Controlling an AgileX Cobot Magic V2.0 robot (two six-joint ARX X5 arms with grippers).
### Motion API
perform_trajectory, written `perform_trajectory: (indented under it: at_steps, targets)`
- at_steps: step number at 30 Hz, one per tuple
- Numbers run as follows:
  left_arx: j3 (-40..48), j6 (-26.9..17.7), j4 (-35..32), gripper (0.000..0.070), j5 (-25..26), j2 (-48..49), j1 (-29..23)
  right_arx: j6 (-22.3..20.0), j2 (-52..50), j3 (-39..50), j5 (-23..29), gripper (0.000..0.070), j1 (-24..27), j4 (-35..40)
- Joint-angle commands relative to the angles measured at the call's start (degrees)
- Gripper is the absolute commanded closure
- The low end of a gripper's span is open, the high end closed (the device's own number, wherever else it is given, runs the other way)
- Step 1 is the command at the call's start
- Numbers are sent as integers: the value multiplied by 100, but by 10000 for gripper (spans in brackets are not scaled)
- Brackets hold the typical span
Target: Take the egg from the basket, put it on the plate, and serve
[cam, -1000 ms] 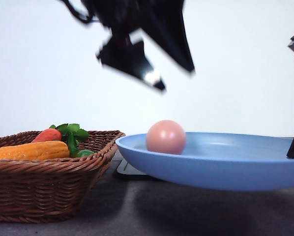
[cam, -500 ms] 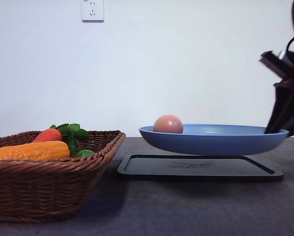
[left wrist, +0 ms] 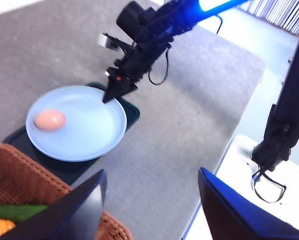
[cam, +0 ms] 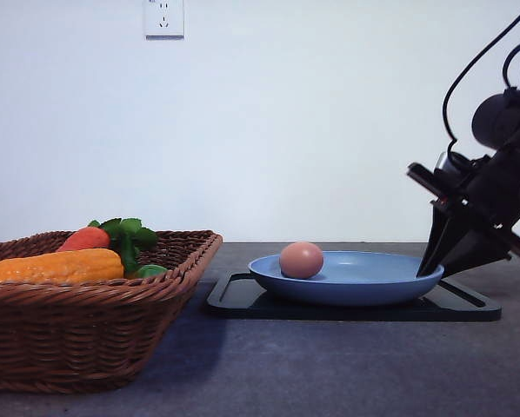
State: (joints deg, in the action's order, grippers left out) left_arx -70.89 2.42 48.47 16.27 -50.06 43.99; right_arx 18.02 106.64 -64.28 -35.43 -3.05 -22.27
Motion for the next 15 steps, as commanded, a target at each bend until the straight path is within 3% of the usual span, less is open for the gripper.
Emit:
perform_trajectory:
  at_steps: [1,3,6,8,15]
  targets:
    - [-101,23,0,324,-28,-52,26,-60,129,-135,3,700,-17,78]
    - [-101,30,15,324,-28,-75,26,-105,136,-135,54,681,-17,82]
    - [-101,69,19,324,-28,-88,26,-113,136,-135,104,519,-17,86]
    - [-101,69,17,324,-28,-92,26,-113,136,-135,103,464,-17,85]
    - [-101,87,11,324,-28,-98,26,-115,120,-198,75,456,24,70]
